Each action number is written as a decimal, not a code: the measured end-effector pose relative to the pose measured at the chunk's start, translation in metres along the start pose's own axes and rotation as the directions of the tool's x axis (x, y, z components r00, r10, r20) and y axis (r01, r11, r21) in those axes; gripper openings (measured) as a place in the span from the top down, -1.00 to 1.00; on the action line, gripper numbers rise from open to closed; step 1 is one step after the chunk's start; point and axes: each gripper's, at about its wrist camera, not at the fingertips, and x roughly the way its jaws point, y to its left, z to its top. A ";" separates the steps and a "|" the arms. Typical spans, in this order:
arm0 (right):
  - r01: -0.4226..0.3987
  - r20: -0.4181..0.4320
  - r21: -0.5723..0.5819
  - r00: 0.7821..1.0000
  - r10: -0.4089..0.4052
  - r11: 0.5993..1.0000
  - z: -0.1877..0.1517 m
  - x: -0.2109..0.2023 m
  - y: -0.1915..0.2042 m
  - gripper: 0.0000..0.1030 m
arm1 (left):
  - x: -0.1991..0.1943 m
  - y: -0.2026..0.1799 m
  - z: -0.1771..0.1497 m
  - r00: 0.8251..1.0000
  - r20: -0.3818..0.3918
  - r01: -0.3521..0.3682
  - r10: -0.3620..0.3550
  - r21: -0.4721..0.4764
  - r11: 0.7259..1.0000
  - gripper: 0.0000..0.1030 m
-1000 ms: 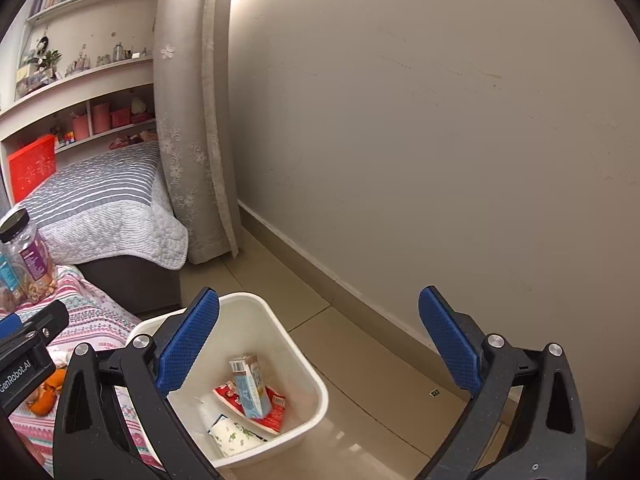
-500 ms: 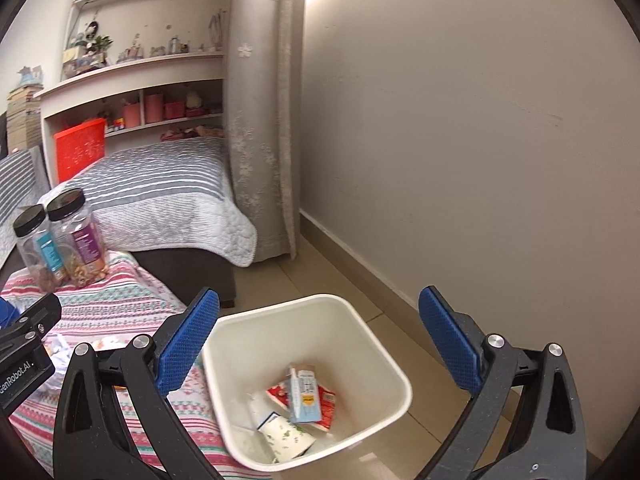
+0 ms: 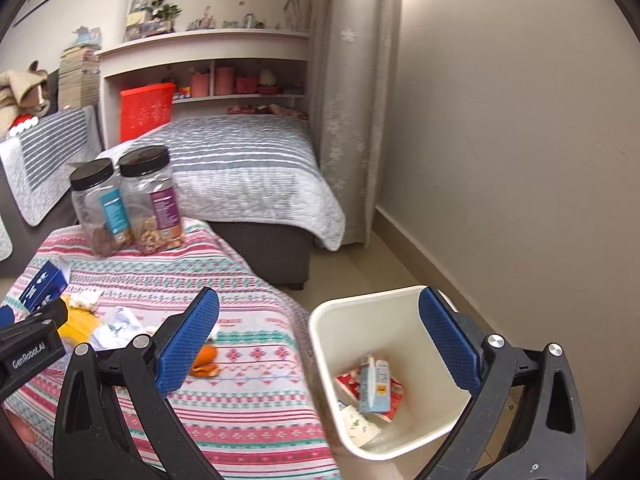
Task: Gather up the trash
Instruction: 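Lower the left tool onto the plastic water bottle and grasp it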
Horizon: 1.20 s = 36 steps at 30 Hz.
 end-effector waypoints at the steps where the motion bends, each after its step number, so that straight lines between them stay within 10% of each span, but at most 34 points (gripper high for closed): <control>1: -0.007 -0.003 -0.009 1.000 0.007 1.000 -0.001 0.000 0.007 -0.86 | 0.006 0.010 0.000 1.000 -0.024 -0.014 0.014 -0.031 0.999 -0.62; 10: -0.047 -0.046 -0.083 0.998 0.043 0.995 -0.010 0.013 0.049 -0.87 | 0.063 0.104 -0.007 0.948 -0.251 -0.274 0.195 -0.333 0.902 -0.62; 16: -0.056 -0.066 -0.107 0.997 0.049 0.993 -0.015 0.020 0.058 -0.87 | 0.099 0.129 -0.012 0.941 -0.309 -0.275 0.140 -0.453 0.848 -0.72; 23: -0.062 -0.111 -0.104 0.992 0.050 0.993 -0.018 0.032 0.057 -0.87 | 0.122 0.117 -0.006 0.948 -0.316 -0.187 0.049 -0.425 0.886 -0.73; 29: -0.082 -0.136 -0.102 0.988 0.067 0.991 -0.018 0.037 0.061 -0.87 | 0.104 0.096 -0.002 0.966 -0.255 -0.118 0.045 -0.278 0.953 -0.10; 36: -0.153 -0.230 -0.038 0.963 0.141 0.987 -0.021 0.052 0.068 -0.86 | 0.068 0.084 -0.005 0.980 -0.184 -0.095 0.071 -0.121 0.988 -0.06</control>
